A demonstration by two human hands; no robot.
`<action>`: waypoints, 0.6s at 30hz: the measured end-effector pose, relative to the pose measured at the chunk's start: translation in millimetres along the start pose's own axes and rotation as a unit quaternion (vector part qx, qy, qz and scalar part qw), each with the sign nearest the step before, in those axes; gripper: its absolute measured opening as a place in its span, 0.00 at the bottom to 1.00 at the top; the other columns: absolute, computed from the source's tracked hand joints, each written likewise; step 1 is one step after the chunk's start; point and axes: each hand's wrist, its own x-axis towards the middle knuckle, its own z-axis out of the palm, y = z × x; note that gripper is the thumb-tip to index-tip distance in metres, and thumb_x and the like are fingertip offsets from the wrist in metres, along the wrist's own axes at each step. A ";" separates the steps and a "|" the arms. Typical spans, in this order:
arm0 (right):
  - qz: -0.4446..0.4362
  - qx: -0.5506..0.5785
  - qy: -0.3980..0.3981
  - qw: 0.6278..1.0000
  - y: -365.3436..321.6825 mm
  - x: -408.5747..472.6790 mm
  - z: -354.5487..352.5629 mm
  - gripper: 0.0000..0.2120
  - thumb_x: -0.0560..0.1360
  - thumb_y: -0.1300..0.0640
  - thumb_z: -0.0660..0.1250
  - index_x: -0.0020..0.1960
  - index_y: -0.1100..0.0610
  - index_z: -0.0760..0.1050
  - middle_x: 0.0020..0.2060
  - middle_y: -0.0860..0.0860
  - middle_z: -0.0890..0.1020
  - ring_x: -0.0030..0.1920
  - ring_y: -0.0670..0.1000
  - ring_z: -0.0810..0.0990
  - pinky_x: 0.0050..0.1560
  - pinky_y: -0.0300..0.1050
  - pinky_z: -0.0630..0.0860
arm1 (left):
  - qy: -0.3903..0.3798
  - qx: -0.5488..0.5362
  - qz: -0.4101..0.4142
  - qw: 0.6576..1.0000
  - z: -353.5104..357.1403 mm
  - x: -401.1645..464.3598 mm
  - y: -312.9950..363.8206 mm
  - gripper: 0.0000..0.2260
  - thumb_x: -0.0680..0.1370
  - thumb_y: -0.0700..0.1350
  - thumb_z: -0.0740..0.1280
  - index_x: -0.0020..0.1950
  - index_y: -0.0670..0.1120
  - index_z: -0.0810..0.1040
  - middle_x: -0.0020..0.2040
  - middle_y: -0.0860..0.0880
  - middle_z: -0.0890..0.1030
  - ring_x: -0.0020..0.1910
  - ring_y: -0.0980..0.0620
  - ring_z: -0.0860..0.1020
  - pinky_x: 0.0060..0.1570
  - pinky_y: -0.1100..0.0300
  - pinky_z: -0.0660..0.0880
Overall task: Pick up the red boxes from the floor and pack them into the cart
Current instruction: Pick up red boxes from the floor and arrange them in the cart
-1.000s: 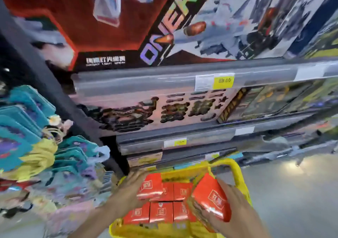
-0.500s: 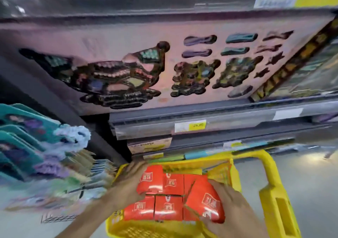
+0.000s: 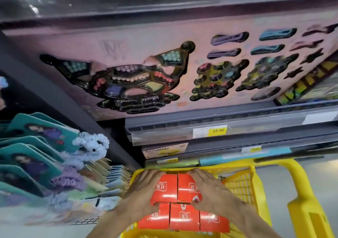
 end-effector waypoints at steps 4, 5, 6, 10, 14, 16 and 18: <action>-0.016 0.018 0.009 1.000 14.4 5.6 14.6 0.46 0.74 0.43 0.70 0.80 0.49 0.44 0.80 0.49 0.49 0.79 0.49 0.46 0.72 0.42 0.37 | 0.002 0.000 0.000 1.000 3.0 1.2 0.0 0.41 0.72 0.54 0.71 0.78 0.56 0.50 0.74 0.58 0.56 0.72 0.57 0.54 0.73 0.60 0.52; -0.020 0.014 0.009 1.000 16.2 5.4 16.4 0.46 0.74 0.42 0.70 0.80 0.49 0.43 0.80 0.49 0.49 0.79 0.49 0.45 0.72 0.41 0.38 | -0.001 0.002 -0.003 1.000 3.3 1.3 0.5 0.42 0.71 0.54 0.71 0.78 0.56 0.49 0.74 0.58 0.56 0.72 0.57 0.54 0.74 0.59 0.53; -0.022 0.007 0.010 1.000 17.0 4.2 16.8 0.47 0.74 0.41 0.69 0.80 0.50 0.42 0.80 0.50 0.48 0.79 0.50 0.44 0.73 0.41 0.38 | 0.000 0.006 -0.005 1.000 3.4 1.8 1.3 0.42 0.71 0.54 0.71 0.78 0.56 0.49 0.74 0.58 0.55 0.72 0.56 0.53 0.74 0.58 0.53; -0.032 -0.024 0.042 0.998 9.8 -9.3 8.8 0.50 0.75 0.39 0.68 0.80 0.50 0.35 0.80 0.51 0.43 0.79 0.50 0.40 0.73 0.43 0.36 | -0.015 0.049 -0.001 0.999 -4.5 2.1 10.8 0.46 0.71 0.55 0.71 0.79 0.55 0.43 0.76 0.55 0.51 0.76 0.53 0.48 0.76 0.51 0.46; -0.022 -0.013 0.076 0.997 3.9 -51.1 -19.9 0.51 0.73 0.31 0.64 0.80 0.53 0.39 0.80 0.50 0.46 0.79 0.47 0.40 0.76 0.42 0.36 | 0.008 0.043 0.044 0.998 -34.6 -2.4 41.4 0.43 0.74 0.60 0.67 0.79 0.56 0.42 0.78 0.54 0.46 0.77 0.53 0.39 0.76 0.51 0.39; -0.007 -0.022 0.094 0.995 2.2 -83.8 -40.4 0.52 0.70 0.26 0.58 0.80 0.53 0.41 0.80 0.50 0.47 0.79 0.47 0.42 0.73 0.39 0.33 | 0.021 0.043 0.088 0.995 -58.8 -8.6 65.5 0.40 0.76 0.61 0.65 0.79 0.57 0.44 0.78 0.55 0.46 0.77 0.54 0.38 0.75 0.53 0.36; 0.013 -0.021 0.115 0.993 -3.5 -124.7 -66.2 0.52 0.70 0.25 0.58 0.81 0.54 0.43 0.80 0.50 0.50 0.79 0.48 0.45 0.72 0.37 0.32 | 0.029 0.058 0.132 0.989 -82.9 -15.8 94.4 0.38 0.75 0.63 0.61 0.79 0.57 0.46 0.78 0.54 0.47 0.77 0.53 0.39 0.74 0.53 0.36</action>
